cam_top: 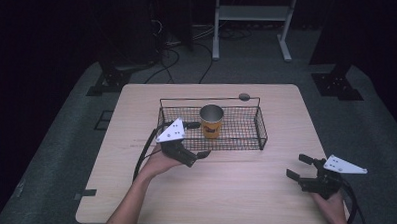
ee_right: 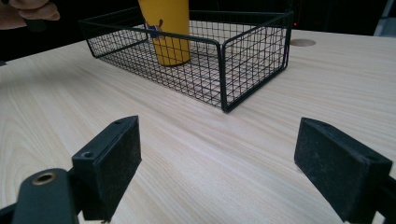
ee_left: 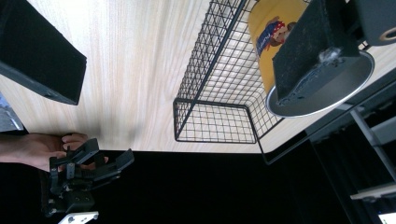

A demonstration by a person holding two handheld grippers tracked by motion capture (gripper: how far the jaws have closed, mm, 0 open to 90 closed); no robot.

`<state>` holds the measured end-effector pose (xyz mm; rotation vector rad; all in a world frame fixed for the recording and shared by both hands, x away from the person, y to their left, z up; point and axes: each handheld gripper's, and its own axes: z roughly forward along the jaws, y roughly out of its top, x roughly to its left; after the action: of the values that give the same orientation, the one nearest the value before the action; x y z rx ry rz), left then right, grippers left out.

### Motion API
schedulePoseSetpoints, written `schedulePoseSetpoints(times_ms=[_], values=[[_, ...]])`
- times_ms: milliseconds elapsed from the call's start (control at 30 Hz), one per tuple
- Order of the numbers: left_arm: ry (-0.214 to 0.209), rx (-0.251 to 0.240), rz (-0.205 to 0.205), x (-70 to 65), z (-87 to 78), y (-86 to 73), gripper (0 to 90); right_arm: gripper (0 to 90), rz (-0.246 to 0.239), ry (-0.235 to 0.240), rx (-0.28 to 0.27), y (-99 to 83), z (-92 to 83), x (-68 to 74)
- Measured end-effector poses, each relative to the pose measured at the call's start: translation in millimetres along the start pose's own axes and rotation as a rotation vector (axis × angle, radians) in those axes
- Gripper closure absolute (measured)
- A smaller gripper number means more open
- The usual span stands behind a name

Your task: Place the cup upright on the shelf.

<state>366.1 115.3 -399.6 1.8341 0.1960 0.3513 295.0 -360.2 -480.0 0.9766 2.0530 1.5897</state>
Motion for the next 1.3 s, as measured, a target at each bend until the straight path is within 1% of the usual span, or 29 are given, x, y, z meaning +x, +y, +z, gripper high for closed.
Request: schedulePoseSetpoints(times_ms=[167,300,367,433,667,733,800,833,900,1067,1200,1300], values=[[-0.001,0.001,-0.011,-5.3,-3.3,-6.1,2.0,13.7,0.002,0.0,0.002,0.0,-0.1,0.1],[0.008,0.005,-0.018,-8.6,-4.9,-11.6,2.0,13.7,0.001,0.0,0.003,0.0,0.0,0.3],[0.008,0.002,-0.028,-10.2,-5.3,-14.3,2.0,13.7,0.001,0.0,0.003,-0.1,0.0,0.3],[0.009,0.011,-0.027,-12.1,-5.2,-16.1,2.0,13.7,0.0,-0.001,0.003,-0.1,0.1,0.4],[0.012,-0.003,-0.03,-18.4,-8.2,-20.2,2.0,13.7,0.0,-0.001,0.003,-0.1,0.1,0.3],[0.009,0.003,-0.034,-20.5,-9.2,-21.7,2.0,13.7,0.0,-0.001,0.004,-0.1,0.0,0.2],[0.017,-0.006,-0.029,-24.3,-11.1,-24.4,2.0,13.7,0.001,-0.001,0.003,-0.1,-0.1,0.1],[0.018,-0.002,-0.03,-25.2,-11.8,-25.4,2.0,13.7,0.002,-0.001,0.003,-0.1,0.0,0.1],[0.018,-0.01,-0.038,-27.1,-13.3,-27.7,2.0,13.7,0.0,-0.002,0.003,-0.1,0.1,0.3],[0.025,-0.015,-0.042,-32.2,-17.0,-32.6,2.0,13.7,0.001,-0.002,0.004,-0.1,0.2,0.2],[0.031,-0.016,-0.043,-34.5,-19.6,-35.9,2.0,13.7,0.0,-0.002,0.004,-0.1,0.2,0.3],[0.029,-0.016,-0.052,-35.2,-21.1,-37.2,2.0,13.7,0.0,-0.002,0.005,-0.1,0.2,0.4]])
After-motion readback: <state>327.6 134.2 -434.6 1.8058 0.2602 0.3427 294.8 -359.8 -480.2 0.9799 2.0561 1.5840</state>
